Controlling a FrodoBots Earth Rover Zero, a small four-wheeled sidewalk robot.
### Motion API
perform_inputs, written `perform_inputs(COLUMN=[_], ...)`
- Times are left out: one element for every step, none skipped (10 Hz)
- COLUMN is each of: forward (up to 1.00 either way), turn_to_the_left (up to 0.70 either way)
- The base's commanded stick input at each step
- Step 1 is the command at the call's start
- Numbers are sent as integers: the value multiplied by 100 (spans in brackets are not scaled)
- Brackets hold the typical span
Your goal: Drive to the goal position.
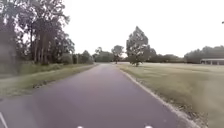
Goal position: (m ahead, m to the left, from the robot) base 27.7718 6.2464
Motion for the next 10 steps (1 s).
perform_inputs(forward=[70,70,70,70,70,70,70,70,70,70], turn_to_the_left=[0,0,0,0,0,-1,-1,-1,-1,-10])
